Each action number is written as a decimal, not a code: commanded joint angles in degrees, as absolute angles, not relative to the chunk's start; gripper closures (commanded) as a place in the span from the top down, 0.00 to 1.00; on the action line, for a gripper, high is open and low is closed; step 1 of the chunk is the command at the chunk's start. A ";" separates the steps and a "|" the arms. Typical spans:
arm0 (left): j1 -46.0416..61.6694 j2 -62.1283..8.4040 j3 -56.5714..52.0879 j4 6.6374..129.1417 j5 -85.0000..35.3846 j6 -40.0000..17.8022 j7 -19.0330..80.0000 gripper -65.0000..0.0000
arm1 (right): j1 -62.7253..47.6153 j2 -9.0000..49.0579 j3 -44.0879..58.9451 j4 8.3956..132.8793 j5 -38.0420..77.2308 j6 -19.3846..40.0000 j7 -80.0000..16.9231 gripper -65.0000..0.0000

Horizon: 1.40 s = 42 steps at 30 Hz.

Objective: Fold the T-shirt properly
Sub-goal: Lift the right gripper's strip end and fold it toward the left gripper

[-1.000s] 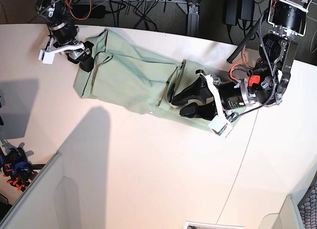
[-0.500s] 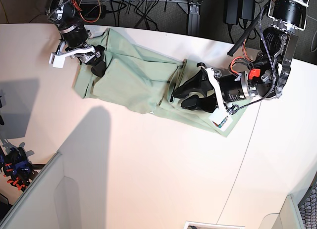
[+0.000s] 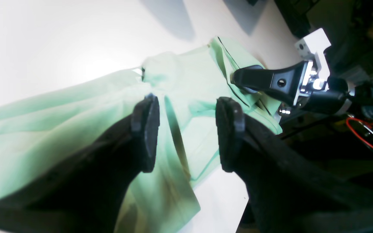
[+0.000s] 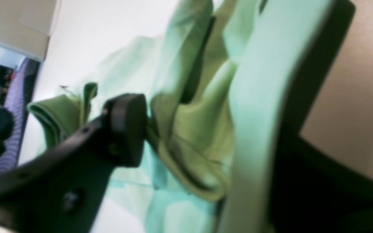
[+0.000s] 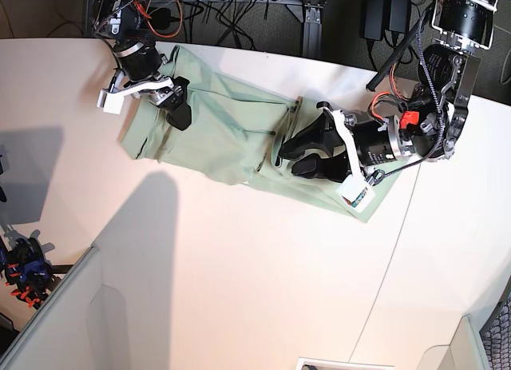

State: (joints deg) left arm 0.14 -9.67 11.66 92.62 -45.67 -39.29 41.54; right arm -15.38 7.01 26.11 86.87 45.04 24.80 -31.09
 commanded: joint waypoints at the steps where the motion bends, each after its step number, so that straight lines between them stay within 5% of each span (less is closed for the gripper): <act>1: -0.75 -9.67 11.55 93.65 -46.89 -40.00 40.10 0.48 | -15.38 7.60 26.13 87.15 43.62 24.23 -31.24 0.47; 6: -0.75 -9.69 11.55 93.65 -46.94 -40.00 40.12 0.48 | -13.67 7.60 26.13 87.15 39.66 24.25 -29.58 0.00; 19: -0.80 -9.72 1.89 93.69 -50.83 -40.00 40.16 0.48 | -10.15 11.75 32.25 87.15 32.23 24.23 -27.16 0.00; 28: -0.78 -12.91 -0.73 93.69 -51.03 -40.00 40.12 0.48 | -9.67 18.48 37.21 88.68 41.32 24.45 -30.06 0.00; 36: -0.60 -13.52 -0.73 93.69 -50.94 -40.00 40.12 0.48 | -8.91 9.32 25.98 103.33 40.64 24.53 -31.92 0.00; 42: -0.40 -13.54 -0.73 93.69 -50.92 -40.00 40.14 0.48 | -8.91 3.22 8.97 104.51 24.67 24.47 -24.95 0.00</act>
State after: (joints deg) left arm 0.36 -13.19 -0.56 92.62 -49.58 -39.29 41.34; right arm -9.52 2.96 8.54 103.53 23.31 24.08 -26.72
